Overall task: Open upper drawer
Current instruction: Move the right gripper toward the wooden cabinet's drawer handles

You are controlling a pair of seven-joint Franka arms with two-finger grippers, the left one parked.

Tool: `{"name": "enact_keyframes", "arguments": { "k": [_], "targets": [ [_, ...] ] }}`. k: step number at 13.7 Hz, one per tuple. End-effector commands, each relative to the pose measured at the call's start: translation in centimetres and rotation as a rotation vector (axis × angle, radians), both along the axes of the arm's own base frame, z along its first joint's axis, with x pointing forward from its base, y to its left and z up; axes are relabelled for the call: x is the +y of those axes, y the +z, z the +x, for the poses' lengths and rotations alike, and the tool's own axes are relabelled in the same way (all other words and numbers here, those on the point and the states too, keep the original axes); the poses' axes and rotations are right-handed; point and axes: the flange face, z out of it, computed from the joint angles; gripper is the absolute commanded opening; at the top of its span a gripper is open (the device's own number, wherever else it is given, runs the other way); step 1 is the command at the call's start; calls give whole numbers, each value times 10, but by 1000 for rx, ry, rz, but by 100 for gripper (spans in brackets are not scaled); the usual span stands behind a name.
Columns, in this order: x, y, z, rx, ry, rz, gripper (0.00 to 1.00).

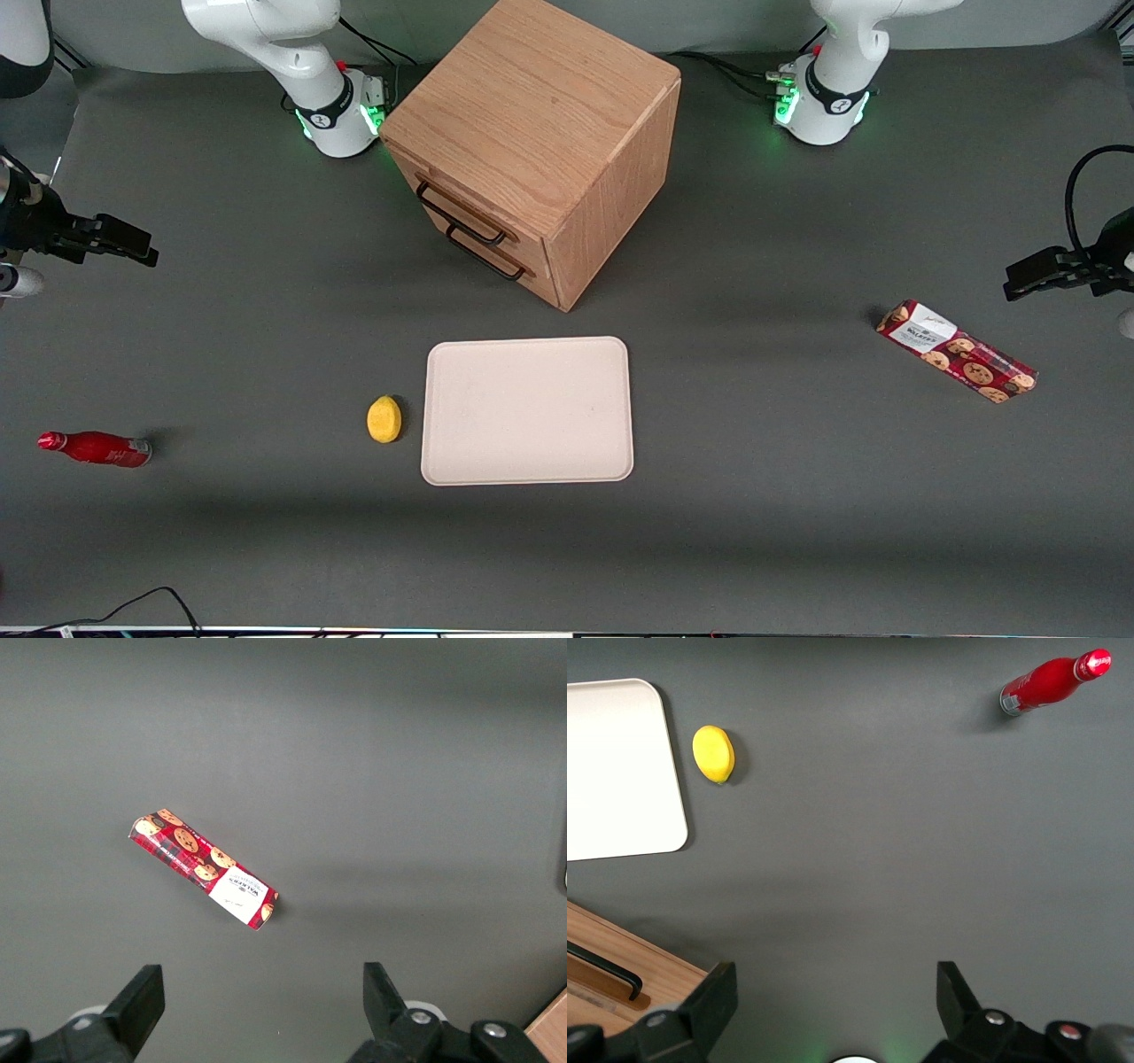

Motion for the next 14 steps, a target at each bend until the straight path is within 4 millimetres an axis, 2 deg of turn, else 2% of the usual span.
{"name": "enact_keyframes", "arguments": {
  "k": [1, 3, 5, 7, 11, 14],
  "targets": [
    [0, 3, 2, 6, -18, -18, 100],
    [13, 2, 2, 9, 8, -16, 100],
    [49, 7, 0, 0, 72, -16, 100],
    [76, 7, -1, -1, 118, -16, 100],
    [153, 18, -11, -27, 262, -16, 100],
    [224, 20, -37, -8, 394, -13, 100]
  ]
}}
